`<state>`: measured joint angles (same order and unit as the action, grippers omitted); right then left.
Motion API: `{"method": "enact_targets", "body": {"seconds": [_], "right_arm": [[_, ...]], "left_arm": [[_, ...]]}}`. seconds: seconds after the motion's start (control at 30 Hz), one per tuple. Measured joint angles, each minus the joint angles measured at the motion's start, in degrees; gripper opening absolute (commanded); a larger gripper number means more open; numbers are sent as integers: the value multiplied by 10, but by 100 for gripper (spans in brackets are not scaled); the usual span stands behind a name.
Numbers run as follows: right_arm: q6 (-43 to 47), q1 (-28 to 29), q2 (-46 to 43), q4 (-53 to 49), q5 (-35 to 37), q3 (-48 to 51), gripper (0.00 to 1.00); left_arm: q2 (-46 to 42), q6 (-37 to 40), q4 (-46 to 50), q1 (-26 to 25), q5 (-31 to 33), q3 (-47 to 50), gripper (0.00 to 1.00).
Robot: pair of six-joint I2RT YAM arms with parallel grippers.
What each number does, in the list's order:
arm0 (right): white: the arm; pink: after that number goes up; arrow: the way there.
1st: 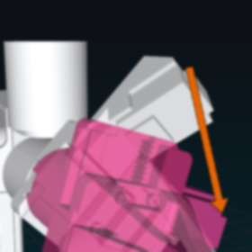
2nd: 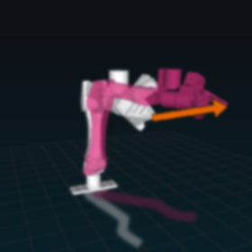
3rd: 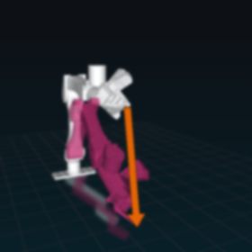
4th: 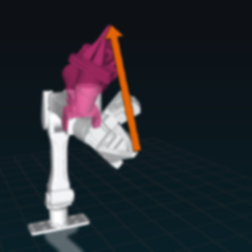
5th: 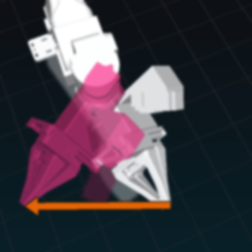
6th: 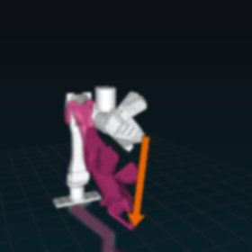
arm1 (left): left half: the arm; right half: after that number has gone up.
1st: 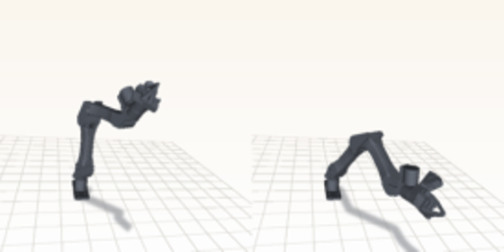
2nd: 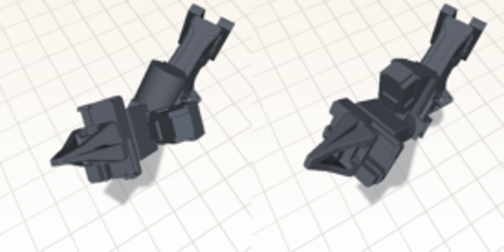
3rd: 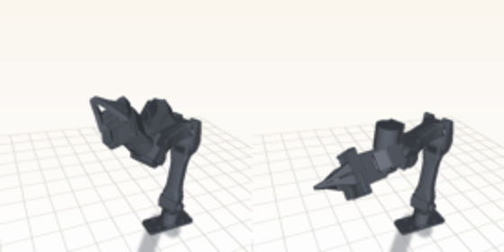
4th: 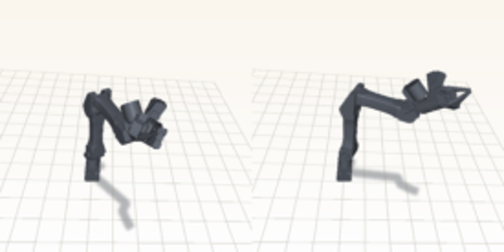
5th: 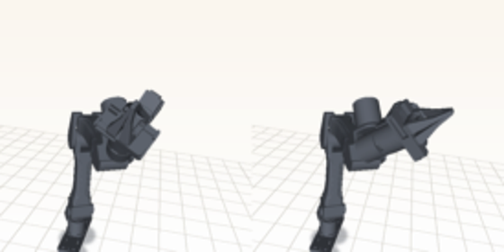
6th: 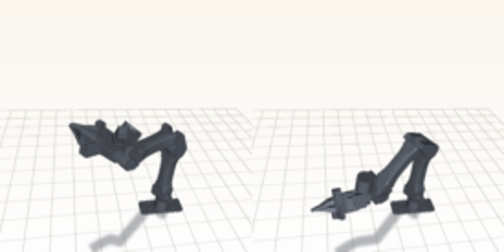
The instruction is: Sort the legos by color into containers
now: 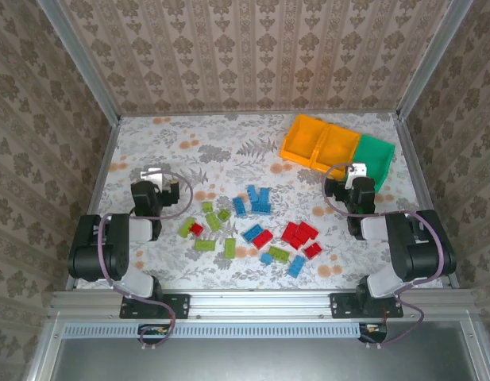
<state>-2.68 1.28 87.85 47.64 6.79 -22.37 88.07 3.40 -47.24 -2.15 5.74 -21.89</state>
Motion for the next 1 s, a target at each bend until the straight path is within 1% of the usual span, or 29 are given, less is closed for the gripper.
{"method": "enact_targets", "body": {"seconds": [0.7,0.77,0.8,0.83,0.9,0.93,0.97,1.0], "right_arm": [[0,0,0,0,0,0,100],[-1,0,-7,-19,2,-5,99],[-2,0,-16,-42,5,-12,99],[-6,0,-32,-84,10,-26,98],[-17,0,-72,-176,26,-71,97],[-22,0,-91,-215,35,-99,97],[-28,0,-108,-250,43,-129,99],[-35,0,-120,-276,50,-153,99]], "left_arm": [[0,0,0,0,0,0,100],[-1,0,4,-1,4,-1,100],[-5,-1,21,-3,12,-6,100],[-15,-7,59,-6,28,-20,100],[-43,-30,179,-13,65,-79,100],[-54,-44,242,-17,82,-126,100],[-64,-57,288,-24,102,-172,100],[-75,-68,314,-32,119,-201,100]]}}
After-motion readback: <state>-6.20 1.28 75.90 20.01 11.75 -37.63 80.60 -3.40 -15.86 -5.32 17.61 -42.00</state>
